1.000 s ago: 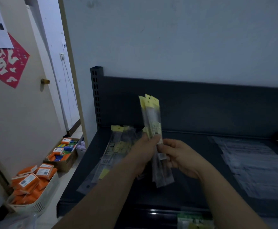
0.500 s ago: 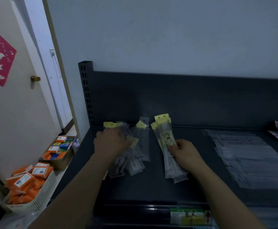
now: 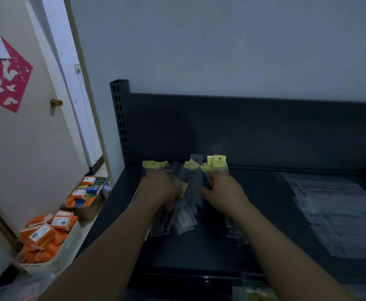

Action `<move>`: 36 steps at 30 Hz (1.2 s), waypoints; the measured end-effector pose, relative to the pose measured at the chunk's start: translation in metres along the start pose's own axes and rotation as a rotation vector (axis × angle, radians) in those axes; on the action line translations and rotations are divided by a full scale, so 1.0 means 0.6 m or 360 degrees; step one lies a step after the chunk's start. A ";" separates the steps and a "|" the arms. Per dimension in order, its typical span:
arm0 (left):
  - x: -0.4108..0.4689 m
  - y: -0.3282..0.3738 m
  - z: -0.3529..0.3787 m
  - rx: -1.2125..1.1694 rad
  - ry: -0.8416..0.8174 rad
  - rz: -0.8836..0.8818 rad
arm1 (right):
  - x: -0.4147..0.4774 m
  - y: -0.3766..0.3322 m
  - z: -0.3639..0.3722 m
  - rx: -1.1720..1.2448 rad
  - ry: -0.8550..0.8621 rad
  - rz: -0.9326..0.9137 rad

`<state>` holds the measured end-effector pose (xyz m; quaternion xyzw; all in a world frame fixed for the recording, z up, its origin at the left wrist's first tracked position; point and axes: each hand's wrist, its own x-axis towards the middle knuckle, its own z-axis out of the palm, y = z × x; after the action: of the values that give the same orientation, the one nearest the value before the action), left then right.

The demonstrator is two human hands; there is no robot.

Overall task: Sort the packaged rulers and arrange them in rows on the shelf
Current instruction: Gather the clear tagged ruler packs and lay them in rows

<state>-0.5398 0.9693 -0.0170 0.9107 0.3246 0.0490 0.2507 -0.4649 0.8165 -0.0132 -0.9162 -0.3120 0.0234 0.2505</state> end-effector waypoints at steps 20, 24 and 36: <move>-0.088 -0.021 -0.045 -0.1809 -0.0104 -0.0202 | 0.030 -0.022 -0.018 0.1360 -0.0202 0.0172; -0.104 -0.003 -0.022 -0.1615 -0.0213 0.0062 | 0.020 -0.026 -0.004 0.1373 -0.0435 0.0128; -0.091 -0.029 -0.011 0.0164 0.0249 0.0183 | 0.020 0.013 -0.021 0.1968 -0.0191 0.0454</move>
<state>-0.5943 0.9499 -0.0159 0.9329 0.2926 0.1174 0.1742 -0.4483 0.8126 -0.0046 -0.6319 -0.1292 0.2836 0.7096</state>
